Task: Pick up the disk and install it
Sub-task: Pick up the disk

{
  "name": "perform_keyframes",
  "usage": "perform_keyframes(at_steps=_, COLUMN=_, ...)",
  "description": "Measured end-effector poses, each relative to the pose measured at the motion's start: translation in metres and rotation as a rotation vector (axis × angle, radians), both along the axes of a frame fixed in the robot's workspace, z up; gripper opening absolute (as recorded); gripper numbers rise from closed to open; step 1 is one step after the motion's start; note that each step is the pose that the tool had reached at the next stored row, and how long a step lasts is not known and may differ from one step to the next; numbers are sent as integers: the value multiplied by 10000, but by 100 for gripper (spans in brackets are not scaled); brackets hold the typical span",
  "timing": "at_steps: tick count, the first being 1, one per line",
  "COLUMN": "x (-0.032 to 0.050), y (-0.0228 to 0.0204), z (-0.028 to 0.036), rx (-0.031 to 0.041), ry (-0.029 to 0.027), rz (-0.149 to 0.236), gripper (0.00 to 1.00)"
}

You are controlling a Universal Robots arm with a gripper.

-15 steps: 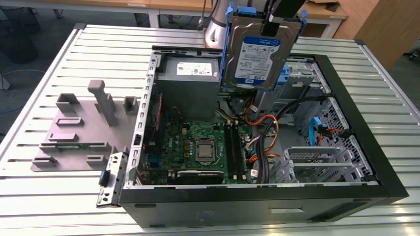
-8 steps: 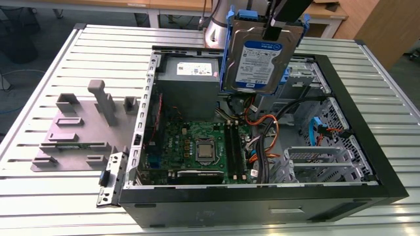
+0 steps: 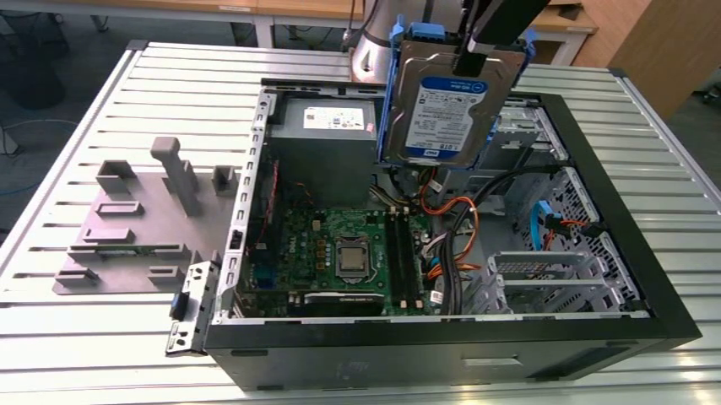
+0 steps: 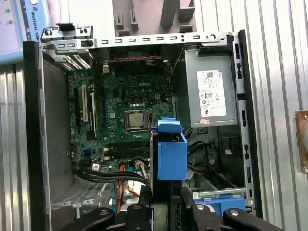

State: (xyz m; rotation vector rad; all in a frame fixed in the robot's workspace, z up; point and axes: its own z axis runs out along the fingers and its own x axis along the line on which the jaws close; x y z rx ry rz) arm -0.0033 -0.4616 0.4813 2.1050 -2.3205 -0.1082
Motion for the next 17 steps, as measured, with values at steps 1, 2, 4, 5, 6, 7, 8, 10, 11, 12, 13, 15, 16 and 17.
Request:
perform_keyframes(at_steps=1, x=0, y=-15, z=0, rx=1, ry=0, rz=-2, gripper=35)
perform_keyframes(at_steps=2, x=0, y=-29, z=0, rx=1, ry=-1, rz=-4, gripper=35)
perform_keyframes(at_steps=4, x=0, y=-56, z=-1, rx=1, ry=-1, rz=-7, gripper=35)
perform_keyframes(at_steps=5, x=1, y=-72, z=0, rx=0, ry=-1, rz=-9, gripper=35)
perform_keyframes(at_steps=6, x=1, y=-85, z=0, rx=1, ry=0, rz=-11, gripper=35)
perform_keyframes(at_steps=7, x=1, y=-98, z=0, rx=-1, ry=0, rz=-13, gripper=35)
perform_keyframes(at_steps=8, x=1, y=-112, z=0, rx=0, ry=0, rz=-14, gripper=35)
perform_keyframes(at_steps=10, x=1, y=-209, z=0, rx=1, ry=0, rz=-26, gripper=35)
perform_keyframes(at_steps=11, x=1, y=-223, z=0, rx=1, ry=-1, rz=-28, gripper=35)
perform_keyframes(at_steps=12, x=2, y=-237, z=0, rx=-1, ry=0, rz=-29, gripper=35)
perform_keyframes(at_steps=13, x=2, y=-252, z=0, rx=0, ry=0, rz=-31, gripper=35)
perform_keyframes(at_steps=15, x=2, y=-283, z=0, rx=1, ry=-1, rz=-34, gripper=35)
perform_keyframes(at_steps=16, x=2, y=-298, z=0, rx=1, ry=-1, rz=-36, gripper=35)
perform_keyframes(at_steps=17, x=2, y=-313, z=0, rx=1, ry=-1, rz=-37, gripper=35)
